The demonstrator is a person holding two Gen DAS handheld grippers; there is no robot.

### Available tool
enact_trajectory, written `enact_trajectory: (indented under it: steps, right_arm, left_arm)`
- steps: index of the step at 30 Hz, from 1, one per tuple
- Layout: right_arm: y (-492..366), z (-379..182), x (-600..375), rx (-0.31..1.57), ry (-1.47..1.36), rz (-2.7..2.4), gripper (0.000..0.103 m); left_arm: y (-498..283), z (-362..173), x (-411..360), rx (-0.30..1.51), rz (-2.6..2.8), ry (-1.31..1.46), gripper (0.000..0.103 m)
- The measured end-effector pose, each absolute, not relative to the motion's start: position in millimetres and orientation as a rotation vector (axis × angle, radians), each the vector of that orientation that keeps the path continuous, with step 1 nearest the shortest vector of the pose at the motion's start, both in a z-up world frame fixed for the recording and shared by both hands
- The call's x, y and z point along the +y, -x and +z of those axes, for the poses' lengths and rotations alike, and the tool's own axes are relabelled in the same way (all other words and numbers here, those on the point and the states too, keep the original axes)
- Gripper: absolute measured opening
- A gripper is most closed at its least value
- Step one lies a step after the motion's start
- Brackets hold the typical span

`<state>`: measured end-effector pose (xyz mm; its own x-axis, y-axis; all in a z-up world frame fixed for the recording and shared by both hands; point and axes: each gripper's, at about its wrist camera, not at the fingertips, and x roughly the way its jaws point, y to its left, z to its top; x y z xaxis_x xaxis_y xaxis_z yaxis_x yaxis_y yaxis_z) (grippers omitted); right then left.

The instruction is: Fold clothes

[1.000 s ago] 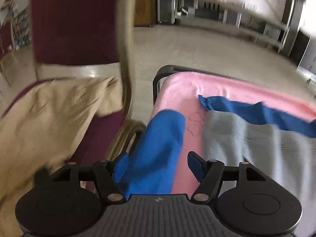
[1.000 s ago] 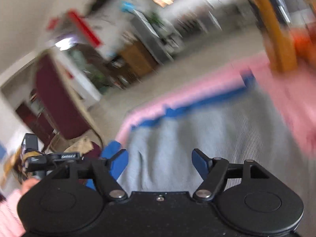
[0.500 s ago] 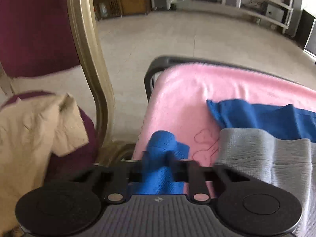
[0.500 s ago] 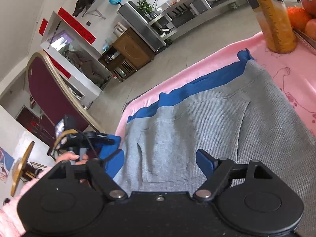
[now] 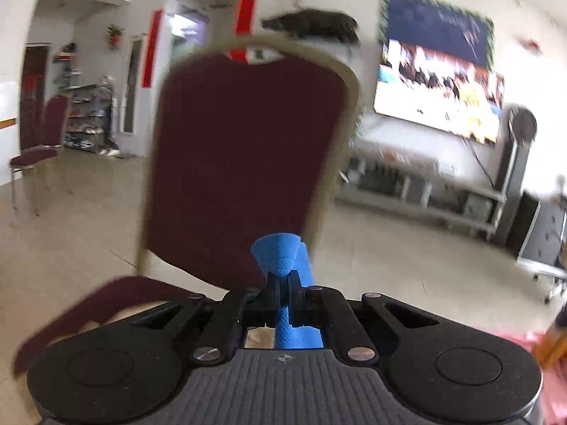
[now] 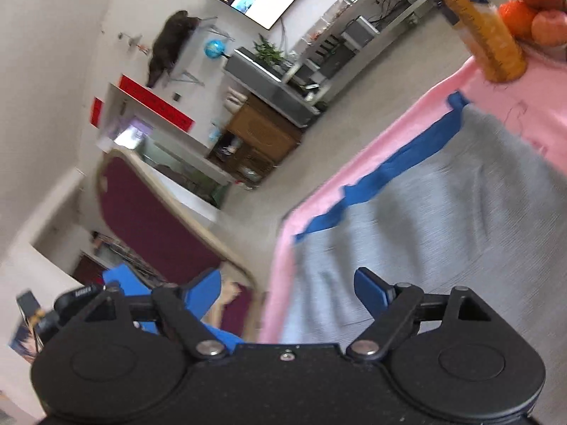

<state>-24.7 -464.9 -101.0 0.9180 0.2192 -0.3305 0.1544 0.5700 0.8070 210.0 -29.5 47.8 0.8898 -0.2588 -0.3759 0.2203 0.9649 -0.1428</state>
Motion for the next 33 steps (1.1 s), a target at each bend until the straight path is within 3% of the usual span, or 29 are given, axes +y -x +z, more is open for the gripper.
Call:
enact_trajectory:
  steps: [7,9,11,15,17,22,26,33]
  right_arm:
    - [12.6,-74.3,-405.4,0.452,-0.925,0.143,0.082]
    - [8.1,-72.1,-393.6,0.477,-0.901,0.158,0.082]
    - [5.3,-71.9,-385.5,0.503,-0.883,0.167,0.082]
    - [12.9,-64.3,-378.2,0.506,-0.871,0.178,0.083]
    - [20.1,-58.7,-379.4,0.496,-0.856,0.175,0.085]
    - [41.3,-52.9,-388.6,0.475,-0.859,0.151,0.085]
    - [54.9,-56.3,-398.5,0.460,-0.890,0.111,0.085]
    - [63.2,-72.2,-419.1,0.461,-0.939,0.057,0.085]
  left_arm:
    - [-217.7,26.2,55.0,0.468,-0.213,0.285,0.003]
    - [-231.2,-2.2,69.0,0.520,-0.130,0.301,0.014]
    - [-244.4,-28.9,83.7,0.603,-0.005,0.325,0.015]
    - [-231.7,-47.8,121.2,0.659,0.097,0.414,0.040]
    - [-223.1,-37.9,128.9,0.656,0.091,0.409,0.041]
    - [-210.7,-8.5,81.5,0.671,-0.023,0.267,0.042]
    - [-225.2,-6.3,30.8,0.749,-0.040,0.221,0.053]
    - [-239.2,-48.6,-26.1,0.941,-0.131,0.202,0.046]
